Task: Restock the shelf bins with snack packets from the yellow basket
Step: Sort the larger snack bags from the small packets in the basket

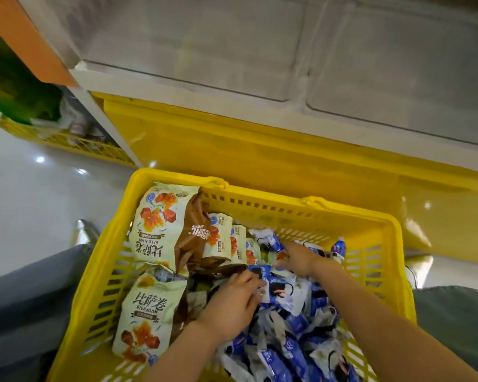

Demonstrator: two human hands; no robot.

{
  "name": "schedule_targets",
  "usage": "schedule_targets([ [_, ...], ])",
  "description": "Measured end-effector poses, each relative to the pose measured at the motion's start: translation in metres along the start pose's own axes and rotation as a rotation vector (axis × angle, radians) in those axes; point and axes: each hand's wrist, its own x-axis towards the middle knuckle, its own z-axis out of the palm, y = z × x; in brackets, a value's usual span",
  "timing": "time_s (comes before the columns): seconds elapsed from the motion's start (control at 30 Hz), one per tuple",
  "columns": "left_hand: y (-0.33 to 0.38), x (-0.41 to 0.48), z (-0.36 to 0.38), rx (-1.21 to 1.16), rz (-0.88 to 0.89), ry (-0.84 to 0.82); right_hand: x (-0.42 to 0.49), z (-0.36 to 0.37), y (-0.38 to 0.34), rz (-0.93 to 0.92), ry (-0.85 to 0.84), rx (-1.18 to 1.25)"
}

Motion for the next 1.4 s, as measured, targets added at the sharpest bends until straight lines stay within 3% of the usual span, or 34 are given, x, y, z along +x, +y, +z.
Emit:
schedule_targets([
  [0.23,0.001,-0.013,-0.001,-0.043,-0.017,0.007,-0.01,-0.002,-0.007,0.104,0.071,-0.136],
  [0.4,-0.003,-0.015,-0.006,-0.131,-0.059,-0.038,-0.046,-0.006,-0.004,0.026,0.305,-0.115],
  [0.63,0.015,-0.002,-0.03,-0.283,-0.186,-0.039,-0.114,-0.004,-0.018,-0.186,0.592,-0.149],
  [0.8,0.041,-0.017,-0.058,-0.6,-0.108,0.188,-0.159,-0.003,-0.044,-0.437,0.786,0.085],
  [0.87,0.05,-0.026,-0.07,-0.738,-0.091,0.286,-0.171,-0.008,-0.055,-0.457,0.757,0.313],
  [0.93,0.06,-0.037,-0.083,-0.835,-0.083,0.332,-0.185,-0.012,-0.066,-0.45,0.608,0.642],
  [1.0,0.07,-0.046,-0.092,-0.835,-0.106,0.372,-0.194,-0.011,-0.071,-0.451,0.521,0.8],
  [1.1,0.076,-0.057,-0.099,-0.763,-0.16,0.473,-0.2,-0.001,-0.08,-0.459,0.544,0.677],
  [1.23,0.074,-0.079,-0.106,-0.771,-0.18,0.578,-0.202,0.023,-0.098,-0.41,0.347,0.626],
  [1.4,0.035,-0.115,-0.122,-0.343,-0.143,0.658,-0.196,0.049,-0.128,-0.444,0.278,0.707],
])
